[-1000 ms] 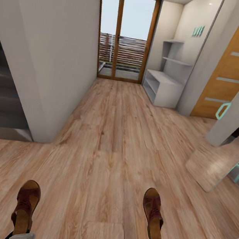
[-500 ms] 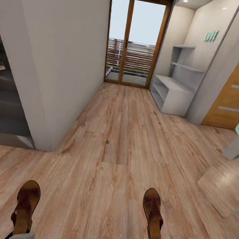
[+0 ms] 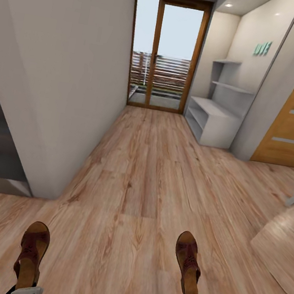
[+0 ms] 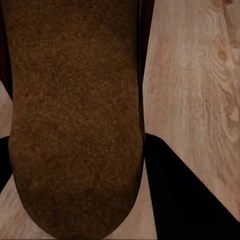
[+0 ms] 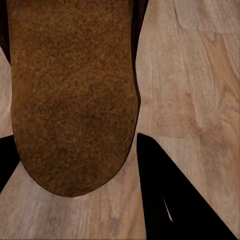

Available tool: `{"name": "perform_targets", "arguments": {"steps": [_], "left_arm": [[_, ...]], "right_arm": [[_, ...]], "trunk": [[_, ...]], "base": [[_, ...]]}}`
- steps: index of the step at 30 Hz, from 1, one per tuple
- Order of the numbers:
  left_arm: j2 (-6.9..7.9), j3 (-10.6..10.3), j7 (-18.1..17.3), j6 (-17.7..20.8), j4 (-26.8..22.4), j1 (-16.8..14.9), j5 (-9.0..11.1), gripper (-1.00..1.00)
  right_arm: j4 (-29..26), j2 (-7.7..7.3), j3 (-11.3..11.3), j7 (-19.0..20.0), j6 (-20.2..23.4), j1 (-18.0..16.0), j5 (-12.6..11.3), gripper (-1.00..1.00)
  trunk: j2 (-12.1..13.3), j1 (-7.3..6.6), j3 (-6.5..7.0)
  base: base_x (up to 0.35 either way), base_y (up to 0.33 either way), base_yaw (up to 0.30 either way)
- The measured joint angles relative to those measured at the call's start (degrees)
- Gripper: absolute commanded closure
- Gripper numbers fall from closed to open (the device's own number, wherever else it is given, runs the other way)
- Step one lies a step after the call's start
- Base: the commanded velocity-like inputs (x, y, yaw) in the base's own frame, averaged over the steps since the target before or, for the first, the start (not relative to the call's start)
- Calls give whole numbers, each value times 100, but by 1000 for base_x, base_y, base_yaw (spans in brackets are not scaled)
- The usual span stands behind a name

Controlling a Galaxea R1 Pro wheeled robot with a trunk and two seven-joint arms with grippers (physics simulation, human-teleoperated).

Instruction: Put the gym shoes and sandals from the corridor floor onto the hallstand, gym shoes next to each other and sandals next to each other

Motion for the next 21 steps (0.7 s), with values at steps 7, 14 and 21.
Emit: {"name": "perform_targets", "arguments": {"steps": [7, 14, 21], "left_arm": [[-1, 0, 0, -1, 0, 0, -3, 100], [-3, 0, 0, -2, 0, 0, -2, 100], [3, 0, 0, 3, 8, 0, -7, 100]], "right_arm": [[0, 2, 0, -2, 0, 0, 6, 100], [-6, 2, 2, -3, 0, 0, -1, 100], [-6, 2, 0, -3, 0, 0, -1, 100]], "trunk": [[0, 0, 7], [0, 0, 7], [0, 0, 7]], "base": [[340, 0, 0], [340, 0, 0], [340, -12, 0]]}}
